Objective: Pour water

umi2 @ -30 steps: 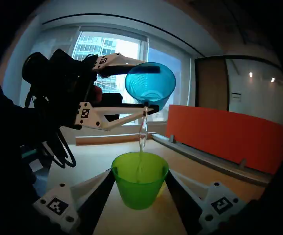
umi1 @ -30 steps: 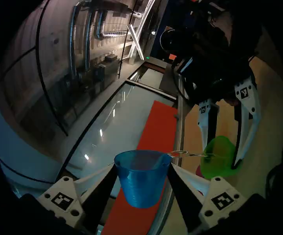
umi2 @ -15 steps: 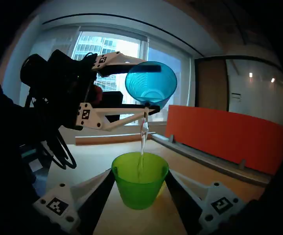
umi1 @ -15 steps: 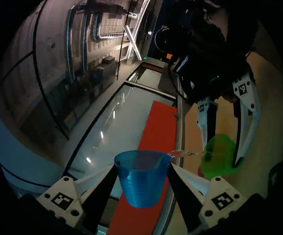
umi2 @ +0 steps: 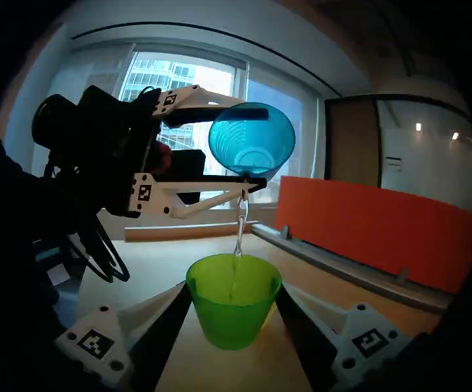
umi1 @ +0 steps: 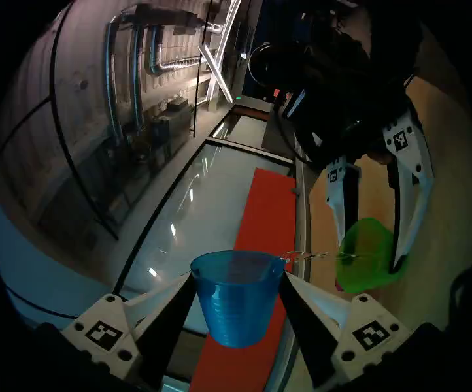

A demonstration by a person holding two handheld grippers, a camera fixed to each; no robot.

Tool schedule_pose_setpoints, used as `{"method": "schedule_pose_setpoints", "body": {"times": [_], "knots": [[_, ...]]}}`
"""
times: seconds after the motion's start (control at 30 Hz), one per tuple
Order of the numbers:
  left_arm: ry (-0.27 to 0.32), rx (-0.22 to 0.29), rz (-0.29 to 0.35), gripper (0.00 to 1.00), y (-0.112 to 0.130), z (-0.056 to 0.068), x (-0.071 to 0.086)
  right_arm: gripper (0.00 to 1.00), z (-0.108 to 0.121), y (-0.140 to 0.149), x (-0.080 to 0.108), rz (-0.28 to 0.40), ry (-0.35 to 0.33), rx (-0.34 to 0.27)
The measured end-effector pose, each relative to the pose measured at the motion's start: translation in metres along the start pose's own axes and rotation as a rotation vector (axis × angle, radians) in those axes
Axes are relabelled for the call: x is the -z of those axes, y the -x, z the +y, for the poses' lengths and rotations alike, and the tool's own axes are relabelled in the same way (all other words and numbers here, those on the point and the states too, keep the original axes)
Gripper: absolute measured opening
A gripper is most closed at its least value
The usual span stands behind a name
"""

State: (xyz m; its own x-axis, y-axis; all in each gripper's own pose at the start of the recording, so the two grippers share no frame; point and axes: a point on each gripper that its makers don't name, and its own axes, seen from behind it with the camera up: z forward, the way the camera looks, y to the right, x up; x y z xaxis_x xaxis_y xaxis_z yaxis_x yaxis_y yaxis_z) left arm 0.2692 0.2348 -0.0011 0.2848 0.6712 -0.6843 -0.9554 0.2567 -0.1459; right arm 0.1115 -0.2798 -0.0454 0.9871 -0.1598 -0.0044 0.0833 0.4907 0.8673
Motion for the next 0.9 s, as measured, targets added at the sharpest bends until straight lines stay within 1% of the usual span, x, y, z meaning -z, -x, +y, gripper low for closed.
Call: {"method": "schedule_pose_setpoints", "body": {"times": [0.27, 0.6, 0.9], "knots": [[-0.007, -0.011, 0.004, 0.86, -0.0021, -0.0020, -0.0019, 0.90, -0.0002, 0.0019, 0.0007, 0.000, 0.000, 0.000], [-0.009, -0.050, 0.007, 0.86, -0.0048, -0.0072, -0.0032, 0.90, 0.0008, 0.0013, 0.0018, 0.003, 0.003, 0.000], [0.002, -0.083, 0.009, 0.86, -0.0084, -0.0048, -0.0065, 0.90, 0.0011, 0.0008, 0.0016, 0.008, 0.002, -0.001]]}}
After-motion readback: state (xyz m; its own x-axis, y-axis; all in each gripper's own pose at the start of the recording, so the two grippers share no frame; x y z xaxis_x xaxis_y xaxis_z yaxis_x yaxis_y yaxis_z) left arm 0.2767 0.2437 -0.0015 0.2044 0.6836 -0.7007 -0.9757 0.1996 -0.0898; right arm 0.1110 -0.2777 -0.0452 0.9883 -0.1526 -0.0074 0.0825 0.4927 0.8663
